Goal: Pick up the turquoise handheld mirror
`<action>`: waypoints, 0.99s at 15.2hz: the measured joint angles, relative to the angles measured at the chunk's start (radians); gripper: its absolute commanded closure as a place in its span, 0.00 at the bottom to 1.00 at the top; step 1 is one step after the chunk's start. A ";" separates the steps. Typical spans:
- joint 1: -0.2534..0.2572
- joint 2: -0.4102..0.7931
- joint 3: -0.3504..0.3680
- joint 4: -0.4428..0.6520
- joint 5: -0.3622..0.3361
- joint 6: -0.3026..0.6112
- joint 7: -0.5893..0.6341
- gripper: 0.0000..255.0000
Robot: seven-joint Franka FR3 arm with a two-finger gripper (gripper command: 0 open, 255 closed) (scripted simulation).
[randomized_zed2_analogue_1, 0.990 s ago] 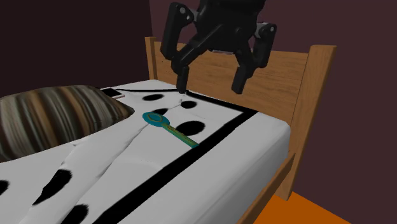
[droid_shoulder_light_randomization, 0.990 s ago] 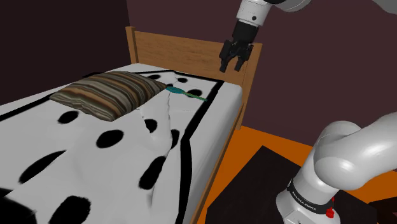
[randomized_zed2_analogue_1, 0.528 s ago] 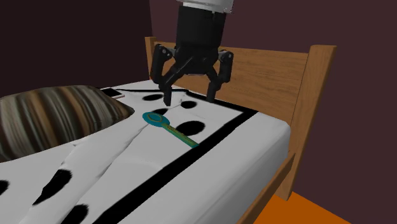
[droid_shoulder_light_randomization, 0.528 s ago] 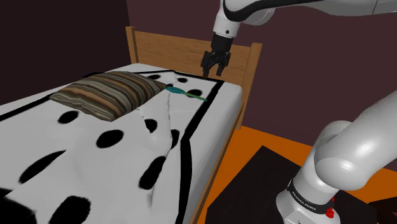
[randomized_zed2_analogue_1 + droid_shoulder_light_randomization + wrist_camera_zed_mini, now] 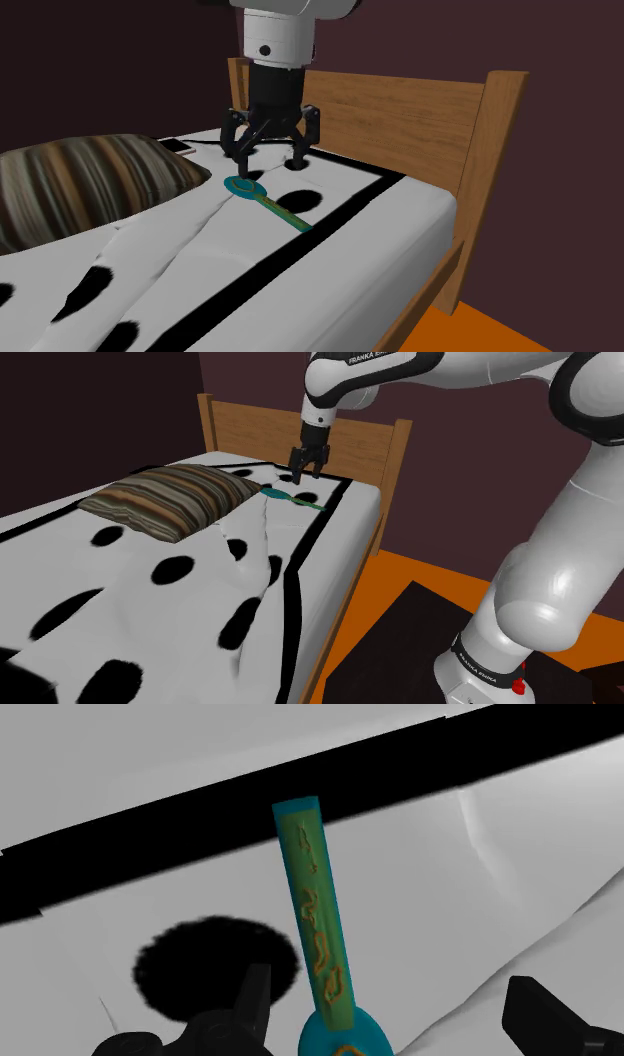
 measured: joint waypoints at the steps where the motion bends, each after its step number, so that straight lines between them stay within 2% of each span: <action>1: 0.001 0.038 0.000 0.031 -0.001 0.001 -0.010 0.00; 5: 0.001 0.206 0.003 0.178 -0.003 0.006 -0.051 0.00; 13: 0.004 0.263 0.007 0.145 -0.001 0.092 -0.063 0.00; 14: 0.003 0.264 0.007 0.142 0.000 0.096 -0.064 1.00; 15: 0.003 0.265 0.007 0.140 0.000 0.098 -0.065 1.00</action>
